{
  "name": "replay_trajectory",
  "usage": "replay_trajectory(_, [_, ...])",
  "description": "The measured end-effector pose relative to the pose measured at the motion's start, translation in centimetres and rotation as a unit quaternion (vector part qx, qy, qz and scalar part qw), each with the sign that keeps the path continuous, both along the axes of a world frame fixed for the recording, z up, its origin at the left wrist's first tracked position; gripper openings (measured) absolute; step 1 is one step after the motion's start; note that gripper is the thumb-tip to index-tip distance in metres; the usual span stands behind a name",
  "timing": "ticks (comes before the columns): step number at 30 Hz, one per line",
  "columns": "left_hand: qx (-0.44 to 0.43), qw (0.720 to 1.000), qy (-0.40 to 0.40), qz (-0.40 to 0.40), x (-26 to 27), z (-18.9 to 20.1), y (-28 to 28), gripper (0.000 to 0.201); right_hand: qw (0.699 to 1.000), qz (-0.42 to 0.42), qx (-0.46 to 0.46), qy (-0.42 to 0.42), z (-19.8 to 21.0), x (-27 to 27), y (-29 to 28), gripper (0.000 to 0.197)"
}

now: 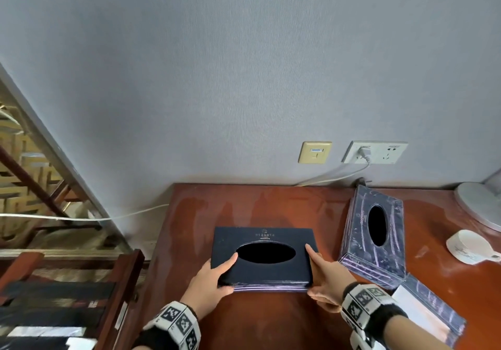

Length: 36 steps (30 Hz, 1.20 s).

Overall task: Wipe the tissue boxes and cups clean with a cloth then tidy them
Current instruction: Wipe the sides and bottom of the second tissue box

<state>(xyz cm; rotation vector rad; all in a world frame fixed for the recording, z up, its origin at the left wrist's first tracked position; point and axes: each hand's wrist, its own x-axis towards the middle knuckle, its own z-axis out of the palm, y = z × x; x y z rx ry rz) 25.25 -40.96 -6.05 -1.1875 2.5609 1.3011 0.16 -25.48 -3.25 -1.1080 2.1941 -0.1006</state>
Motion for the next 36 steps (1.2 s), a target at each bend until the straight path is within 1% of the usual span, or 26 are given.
replay_trajectory(2, [-0.009, 1.000, -0.002, 0.003, -0.1, 0.1, -0.1, 0.067, 1.000, -0.001, -0.002, 0.015, 0.1, -0.1, -0.3, 0.104])
replay_trajectory(5, [-0.012, 1.000, 0.004, 0.022, 0.0, 0.4, -0.2, 0.064, 0.999, -0.022, -0.035, 0.019, 0.2, 0.1, -0.5, 0.099])
replay_trajectory(8, [-0.020, 1.000, -0.004, 0.015, 0.1, 1.0, -0.6, 0.060, 0.997, -0.046, -0.056, 0.015, 0.4, -0.1, -0.7, 0.094])
replay_trajectory(10, [-0.041, 0.999, -0.005, 0.011, -0.1, 1.9, -1.3, 0.054, 0.997, -0.053, -0.061, 0.010, 1.3, -0.6, -1.1, 0.087])
replay_trajectory(12, [-0.069, 0.997, 0.009, 0.022, -0.3, 3.1, -2.1, 0.046, 0.997, -0.052, -0.064, 0.012, 2.7, -1.4, -1.8, 0.076])
replay_trajectory(15, [-0.107, 0.991, 0.037, 0.064, -0.7, 5.1, -3.3, 0.039, 0.995, -0.055, -0.080, 0.039, 5.5, -2.5, -3.0, 0.059])
replay_trajectory(17, [-0.142, 0.985, 0.033, 0.089, -1.2, 5.8, -3.6, 0.038, 0.992, -0.059, -0.091, 0.064, 6.7, -3.0, -3.9, 0.054])
replay_trajectory(19, [-0.180, 0.978, 0.003, 0.103, -1.9, 6.1, -3.5, 0.039, 0.991, -0.061, -0.094, 0.079, 7.2, -3.0, -4.7, 0.053])
replay_trajectory(21, [-0.195, 0.974, -0.022, 0.115, -2.5, 6.0, -3.4, 0.041, 0.990, -0.059, -0.090, 0.091, 7.1, -2.9, -5.3, 0.053])
replay_trajectory(27, [-0.205, 0.969, -0.054, 0.127, -3.2, 5.6, -3.7, 0.044, 0.991, -0.053, -0.084, 0.088, 6.8, -3.2, -6.2, 0.056])
replay_trajectory(36, [-0.177, 0.975, -0.066, 0.119, -4.2, 5.4, -5.5, 0.043, 0.992, -0.046, -0.064, 0.099, 6.7, -3.4, -6.9, 0.054])
